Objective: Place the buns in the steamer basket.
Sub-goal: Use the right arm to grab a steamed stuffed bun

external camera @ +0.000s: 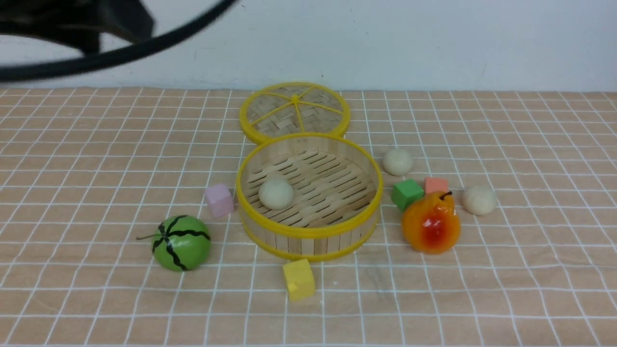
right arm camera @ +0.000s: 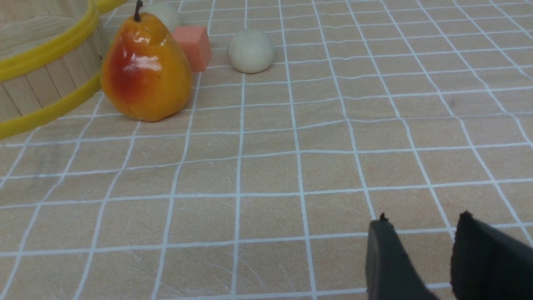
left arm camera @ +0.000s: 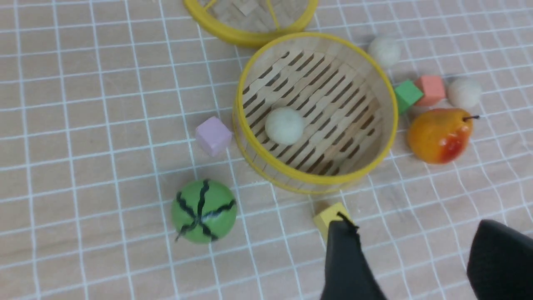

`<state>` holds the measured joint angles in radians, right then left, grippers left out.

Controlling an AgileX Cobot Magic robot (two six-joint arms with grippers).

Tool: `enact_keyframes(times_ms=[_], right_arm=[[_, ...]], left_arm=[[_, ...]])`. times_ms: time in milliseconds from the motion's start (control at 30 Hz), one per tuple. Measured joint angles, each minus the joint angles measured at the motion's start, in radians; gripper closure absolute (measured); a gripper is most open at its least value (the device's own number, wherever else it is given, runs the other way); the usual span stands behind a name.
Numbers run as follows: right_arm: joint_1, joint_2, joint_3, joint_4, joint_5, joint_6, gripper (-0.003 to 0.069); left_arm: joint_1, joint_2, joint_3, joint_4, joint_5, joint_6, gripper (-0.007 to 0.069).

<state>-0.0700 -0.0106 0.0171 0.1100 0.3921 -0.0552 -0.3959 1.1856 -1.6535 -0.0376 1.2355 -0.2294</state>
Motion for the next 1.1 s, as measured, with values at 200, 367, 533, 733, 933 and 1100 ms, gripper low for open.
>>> enact_keyframes(times_ms=[200, 367, 533, 733, 933, 1100], right_arm=[[0.000, 0.000, 0.000, 0.000, 0.000, 0.000, 0.0420], [0.000, 0.000, 0.000, 0.000, 0.000, 0.000, 0.0420], [0.000, 0.000, 0.000, 0.000, 0.000, 0.000, 0.0420], [0.000, 0.000, 0.000, 0.000, 0.000, 0.000, 0.0420], [0.000, 0.000, 0.000, 0.000, 0.000, 0.000, 0.0420], [0.000, 0.000, 0.000, 0.000, 0.000, 0.000, 0.0420]], left_arm=[[0.000, -0.278, 0.318, -0.020, -0.007, -0.001, 0.0360], [0.000, -0.458, 0.589, -0.040, -0.117, -0.005, 0.0534], [0.000, -0.521, 0.752, -0.053, -0.260, -0.059, 0.0638], [0.000, -0.512, 0.794, -0.056, -0.293, -0.086, 0.0638], [0.000, -0.507, 0.795, -0.056, -0.299, -0.087, 0.0638], [0.000, -0.507, 0.799, -0.043, -0.320, -0.087, 0.0638]])
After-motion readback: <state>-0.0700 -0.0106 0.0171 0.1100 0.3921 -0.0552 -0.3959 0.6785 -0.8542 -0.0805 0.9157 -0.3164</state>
